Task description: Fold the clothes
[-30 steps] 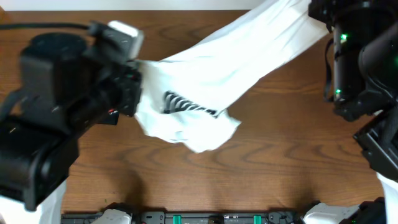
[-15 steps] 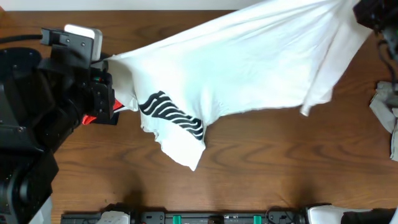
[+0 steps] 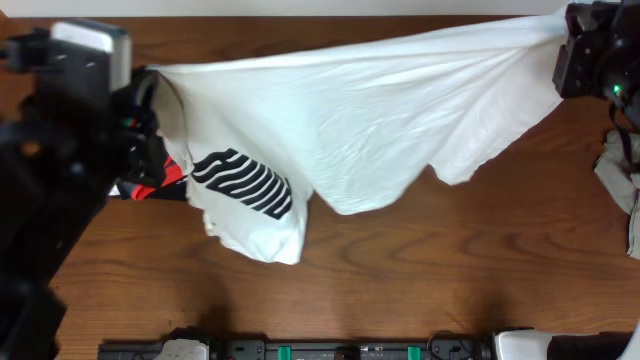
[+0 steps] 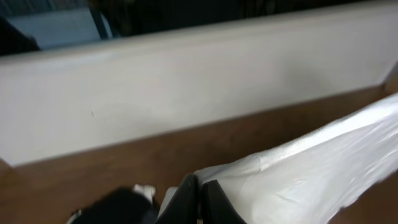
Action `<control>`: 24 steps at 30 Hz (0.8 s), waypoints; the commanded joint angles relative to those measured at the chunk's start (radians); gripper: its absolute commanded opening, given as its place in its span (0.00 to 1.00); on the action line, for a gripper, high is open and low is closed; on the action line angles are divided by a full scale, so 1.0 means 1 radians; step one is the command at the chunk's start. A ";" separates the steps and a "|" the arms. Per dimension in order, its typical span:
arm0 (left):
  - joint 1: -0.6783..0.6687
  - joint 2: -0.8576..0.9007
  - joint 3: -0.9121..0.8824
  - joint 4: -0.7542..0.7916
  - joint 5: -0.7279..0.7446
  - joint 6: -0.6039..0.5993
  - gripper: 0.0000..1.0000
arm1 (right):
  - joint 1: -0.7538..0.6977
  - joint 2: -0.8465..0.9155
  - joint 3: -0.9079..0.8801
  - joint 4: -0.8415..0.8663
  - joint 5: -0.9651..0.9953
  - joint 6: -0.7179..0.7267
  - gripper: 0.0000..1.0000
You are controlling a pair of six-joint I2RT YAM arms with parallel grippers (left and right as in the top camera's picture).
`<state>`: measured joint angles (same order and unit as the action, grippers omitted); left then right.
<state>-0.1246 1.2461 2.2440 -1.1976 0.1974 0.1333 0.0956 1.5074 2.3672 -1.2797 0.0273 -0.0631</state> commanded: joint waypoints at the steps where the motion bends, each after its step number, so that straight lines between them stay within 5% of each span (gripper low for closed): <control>1: 0.008 -0.013 0.103 -0.008 -0.053 -0.029 0.06 | -0.012 -0.004 0.010 -0.008 0.122 -0.008 0.01; 13: 0.008 -0.013 0.466 -0.138 -0.048 0.041 0.06 | -0.012 -0.179 0.010 0.048 0.177 0.001 0.01; 24: 0.008 0.042 0.438 -0.373 -0.106 0.057 0.06 | -0.012 -0.173 0.009 0.031 0.258 -0.005 0.01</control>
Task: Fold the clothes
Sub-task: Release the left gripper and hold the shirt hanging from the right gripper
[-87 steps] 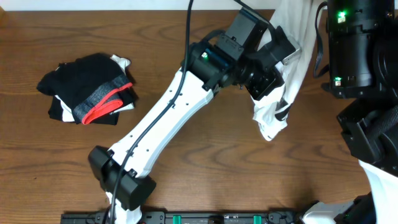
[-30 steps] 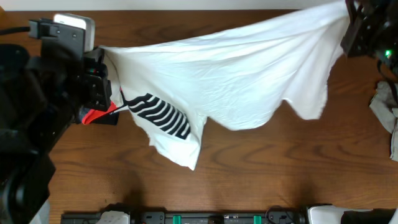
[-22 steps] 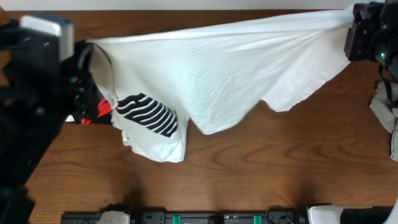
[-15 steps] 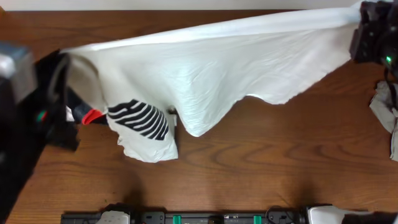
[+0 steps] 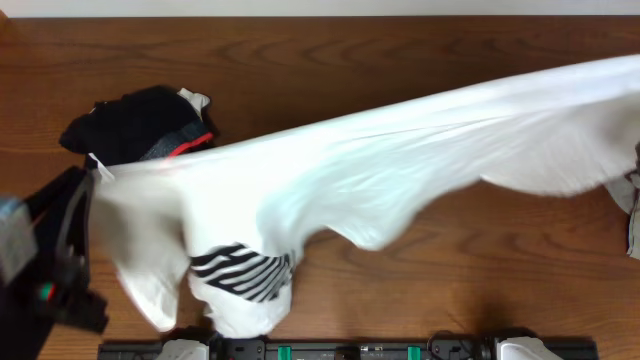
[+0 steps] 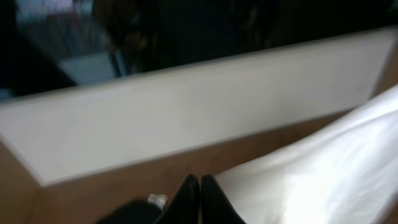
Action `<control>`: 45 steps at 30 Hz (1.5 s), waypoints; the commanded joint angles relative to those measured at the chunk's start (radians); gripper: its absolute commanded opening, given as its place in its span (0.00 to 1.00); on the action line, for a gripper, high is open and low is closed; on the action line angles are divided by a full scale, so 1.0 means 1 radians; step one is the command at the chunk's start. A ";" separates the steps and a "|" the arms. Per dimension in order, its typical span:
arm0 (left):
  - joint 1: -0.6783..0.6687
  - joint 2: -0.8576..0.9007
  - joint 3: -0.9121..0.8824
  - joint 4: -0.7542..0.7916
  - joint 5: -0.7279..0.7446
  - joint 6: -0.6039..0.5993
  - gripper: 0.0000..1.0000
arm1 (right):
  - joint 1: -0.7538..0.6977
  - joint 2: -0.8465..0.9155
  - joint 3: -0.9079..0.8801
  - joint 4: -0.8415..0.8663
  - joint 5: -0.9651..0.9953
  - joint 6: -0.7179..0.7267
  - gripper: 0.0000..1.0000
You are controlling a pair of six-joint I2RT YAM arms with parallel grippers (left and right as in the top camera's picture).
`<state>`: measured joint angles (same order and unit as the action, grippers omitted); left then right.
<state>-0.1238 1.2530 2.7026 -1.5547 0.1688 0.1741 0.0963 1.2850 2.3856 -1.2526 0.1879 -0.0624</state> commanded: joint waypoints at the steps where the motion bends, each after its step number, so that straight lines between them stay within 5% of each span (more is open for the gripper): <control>1: 0.008 0.042 -0.031 -0.020 -0.077 0.016 0.06 | -0.013 0.060 -0.009 0.004 0.103 -0.006 0.01; 9: 0.008 0.123 -0.075 0.010 -0.081 0.037 0.06 | -0.013 0.137 -0.009 0.004 0.135 -0.005 0.01; 16: 0.007 0.202 -0.076 0.002 0.034 0.011 0.08 | -0.011 0.131 -0.009 0.067 -0.055 -0.026 0.01; 22: 0.008 0.183 -0.076 0.041 0.034 -0.015 0.35 | -0.010 0.119 -0.009 0.169 -0.273 -0.019 0.01; 25: 0.008 0.158 -0.076 0.042 0.040 -0.018 0.38 | -0.010 0.119 -0.009 0.233 -0.275 0.035 0.01; 26: 0.008 0.149 -0.076 0.037 0.066 -0.018 0.56 | -0.010 0.119 -0.009 0.269 -0.276 0.070 0.01; 28: 0.008 0.145 -0.076 0.037 0.127 -0.019 0.64 | -0.010 0.120 -0.009 0.331 -0.299 0.126 0.01; 33: 0.007 0.184 -0.090 -0.064 0.182 -0.064 0.64 | -0.001 0.125 -0.009 0.474 -0.334 0.262 0.01; 40: -0.040 0.276 -0.163 -0.134 0.517 0.041 0.61 | 0.054 0.145 -0.009 0.518 -0.300 0.275 0.02; 45: -0.155 0.298 -0.237 -0.117 0.526 0.080 0.56 | 0.098 0.161 -0.009 0.519 -0.268 0.275 0.01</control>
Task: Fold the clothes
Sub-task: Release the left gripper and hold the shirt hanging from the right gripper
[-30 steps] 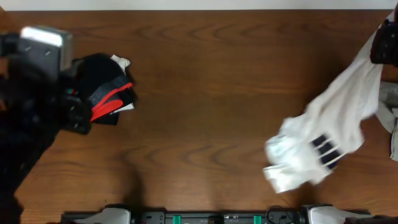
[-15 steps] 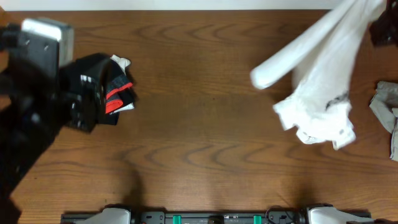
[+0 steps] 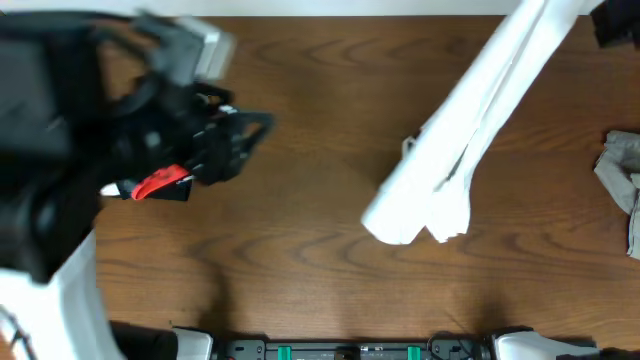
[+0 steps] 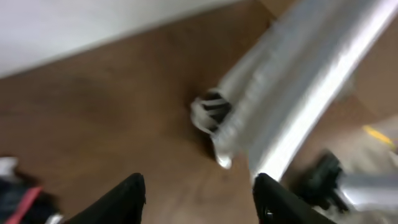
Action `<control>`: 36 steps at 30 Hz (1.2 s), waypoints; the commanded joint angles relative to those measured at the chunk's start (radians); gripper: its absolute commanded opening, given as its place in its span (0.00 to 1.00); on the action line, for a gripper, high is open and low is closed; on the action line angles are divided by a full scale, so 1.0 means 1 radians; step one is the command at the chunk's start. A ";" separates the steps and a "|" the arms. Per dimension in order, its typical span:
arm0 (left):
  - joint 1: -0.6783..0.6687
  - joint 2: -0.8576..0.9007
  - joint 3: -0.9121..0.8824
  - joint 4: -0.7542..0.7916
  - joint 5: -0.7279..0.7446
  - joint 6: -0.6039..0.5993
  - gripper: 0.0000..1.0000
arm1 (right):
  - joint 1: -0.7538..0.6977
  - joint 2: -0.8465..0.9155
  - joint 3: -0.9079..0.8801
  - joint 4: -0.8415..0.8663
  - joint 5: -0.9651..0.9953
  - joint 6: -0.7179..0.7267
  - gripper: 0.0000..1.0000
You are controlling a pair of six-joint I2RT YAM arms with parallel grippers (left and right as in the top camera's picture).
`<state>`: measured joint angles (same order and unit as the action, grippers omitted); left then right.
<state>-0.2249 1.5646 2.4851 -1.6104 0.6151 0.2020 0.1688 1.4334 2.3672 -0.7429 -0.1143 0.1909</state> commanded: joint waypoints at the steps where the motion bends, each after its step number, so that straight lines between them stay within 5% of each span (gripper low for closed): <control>1: -0.084 -0.014 -0.034 -0.050 0.071 0.052 0.56 | 0.036 0.013 0.010 0.009 0.051 0.022 0.02; 12: -0.283 -0.037 -0.050 0.016 -0.240 -0.032 0.51 | 0.163 0.017 0.010 -0.040 0.498 0.019 0.02; 18: -0.287 -0.033 -0.050 0.022 -0.241 -0.035 0.51 | 0.300 0.004 0.010 -0.025 0.894 -0.018 0.01; 27: -0.368 0.028 -0.074 0.035 -0.221 -0.018 0.51 | 0.389 0.032 0.010 0.010 0.992 -0.017 0.02; 36: -0.446 0.068 -0.106 0.071 -0.315 0.000 0.51 | 0.412 0.033 0.010 -0.055 1.403 -0.019 0.02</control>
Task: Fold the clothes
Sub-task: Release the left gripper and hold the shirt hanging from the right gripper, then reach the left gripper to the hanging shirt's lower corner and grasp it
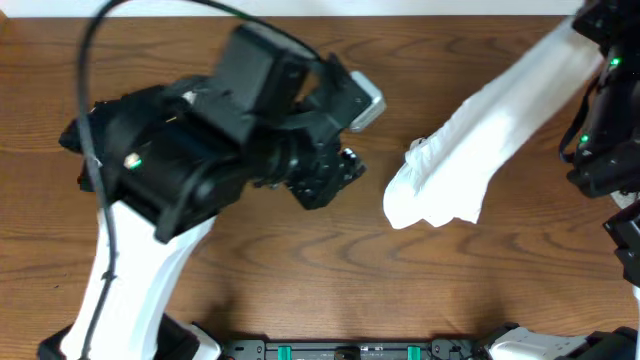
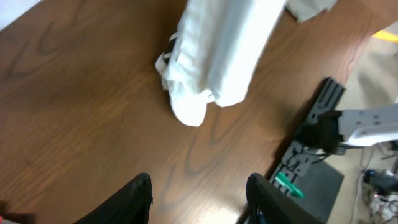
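Observation:
A white shirt (image 1: 490, 130) hangs bunched in a long roll from the table's far right corner, its lower end (image 1: 425, 195) resting on the wood. My right gripper (image 1: 603, 18) at that corner is shut on its top. My left gripper (image 1: 338, 180) is over the middle of the table, left of the shirt's lower end. In the left wrist view the shirt (image 2: 214, 56) lies ahead of the gripper (image 2: 199, 200), which is open with only bare wood between its fingers (image 2: 134, 200).
A grey cloth (image 1: 630, 235) lies at the right edge, also seen as the grey cloth (image 2: 311, 7) beyond the shirt. A black rail with cables (image 2: 317, 134) runs along the table's front edge. The left arm's body (image 1: 200, 150) covers the left part of the table.
My left arm has moved from the table's left side to its middle, closer to the shirt's lower end, still open. The shirt still hangs bunched from the right gripper.
The shirt was first stretched across the back of the table between both grippers. Then the left gripper held its end at the front left. Later the left gripper was open and empty, the shirt hanging from the right gripper alone. Now the left is near its lower end.

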Action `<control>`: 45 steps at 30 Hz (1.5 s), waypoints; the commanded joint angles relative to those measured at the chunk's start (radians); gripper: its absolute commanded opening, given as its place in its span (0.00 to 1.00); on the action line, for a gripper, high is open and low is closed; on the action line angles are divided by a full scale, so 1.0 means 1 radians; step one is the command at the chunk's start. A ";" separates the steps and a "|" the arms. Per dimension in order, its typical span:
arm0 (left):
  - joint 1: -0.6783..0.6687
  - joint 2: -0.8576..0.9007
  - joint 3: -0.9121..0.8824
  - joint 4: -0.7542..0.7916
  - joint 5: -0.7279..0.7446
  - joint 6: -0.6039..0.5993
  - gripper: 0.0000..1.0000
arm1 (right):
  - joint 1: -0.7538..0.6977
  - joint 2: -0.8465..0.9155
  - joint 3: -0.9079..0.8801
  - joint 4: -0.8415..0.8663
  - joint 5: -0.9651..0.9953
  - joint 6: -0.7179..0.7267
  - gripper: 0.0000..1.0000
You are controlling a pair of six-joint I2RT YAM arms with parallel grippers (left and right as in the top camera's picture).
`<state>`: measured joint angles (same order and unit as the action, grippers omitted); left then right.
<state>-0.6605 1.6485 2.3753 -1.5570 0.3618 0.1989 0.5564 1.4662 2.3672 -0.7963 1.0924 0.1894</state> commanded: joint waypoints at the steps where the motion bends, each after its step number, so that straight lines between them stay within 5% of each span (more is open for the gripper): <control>1: -0.011 -0.018 0.003 0.031 -0.064 0.001 0.51 | 0.033 0.000 0.010 -0.001 0.208 -0.032 0.02; 11: -0.014 -0.021 0.003 0.075 -0.063 -0.021 0.51 | 0.073 0.008 0.010 0.038 0.214 -0.026 0.01; 17: -0.014 -0.053 0.003 0.075 -0.142 -0.021 0.51 | 0.060 0.016 0.010 -0.033 -0.439 -0.071 0.01; 21: -0.014 -0.075 0.003 0.072 -0.151 -0.021 0.52 | 0.043 0.041 0.010 -0.055 -0.647 0.016 0.02; 24: -0.014 -0.089 0.003 0.070 -0.158 -0.021 0.52 | 0.020 0.076 0.010 -0.064 -0.474 0.182 0.02; 28: -0.014 -0.108 0.003 0.067 -0.158 -0.021 0.52 | -0.057 0.121 0.010 -0.031 -0.206 0.225 0.01; 36: -0.014 -0.097 -0.005 0.055 -0.142 -0.032 0.51 | -0.092 0.075 0.010 -0.045 -0.292 0.303 0.02; 41: -0.022 -0.066 -0.068 0.087 0.066 0.034 0.52 | -0.054 0.060 0.010 -0.011 -0.293 0.303 0.01; 45: -0.051 -0.059 -0.185 0.174 0.099 0.079 0.52 | -0.027 0.061 0.010 0.000 -0.293 0.303 0.02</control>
<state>-0.6933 1.5650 2.2589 -1.4147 0.3801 0.2245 0.5076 1.5299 2.3665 -0.8040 0.8047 0.4717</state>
